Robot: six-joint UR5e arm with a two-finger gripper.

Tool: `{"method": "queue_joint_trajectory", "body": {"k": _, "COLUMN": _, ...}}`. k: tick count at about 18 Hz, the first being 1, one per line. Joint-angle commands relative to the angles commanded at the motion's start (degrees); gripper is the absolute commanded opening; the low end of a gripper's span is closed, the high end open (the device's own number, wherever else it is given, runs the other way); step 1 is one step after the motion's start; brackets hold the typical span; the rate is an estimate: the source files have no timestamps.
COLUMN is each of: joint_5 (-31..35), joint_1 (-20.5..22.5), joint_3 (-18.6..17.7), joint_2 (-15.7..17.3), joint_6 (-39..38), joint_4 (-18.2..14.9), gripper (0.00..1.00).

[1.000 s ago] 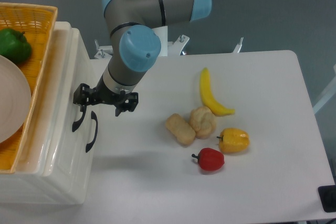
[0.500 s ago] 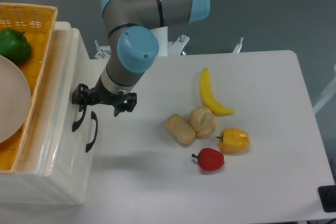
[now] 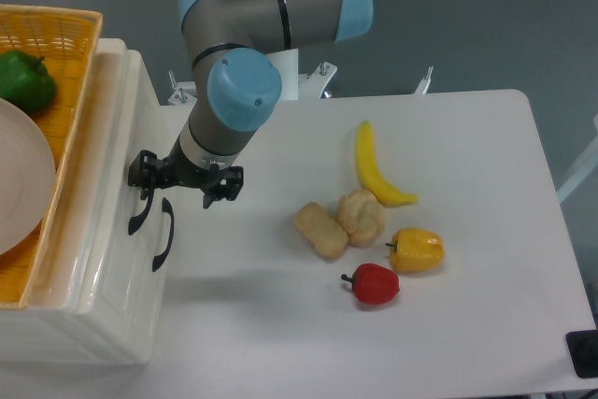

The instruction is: Slide open the top white drawer

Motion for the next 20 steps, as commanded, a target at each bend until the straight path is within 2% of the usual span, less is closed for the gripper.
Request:
{"method": "queue_joint_trajectory", "body": {"k": 13, "joint_5": 0.2, "joint_1": -0.5, "joint_3": -0.1, "joint_2": -0.2, "joint_6": 0.1, "joint_4": 0.0, "gripper": 1.0}}
{"method": "queue_joint_trajectory", "body": {"k": 20, "joint_5": 3.0, "joint_1": -0.5, "joint_3": 0.0, "joint_2": 0.2, "joint_6": 0.2, "joint_4": 0.0, "gripper": 1.0}}
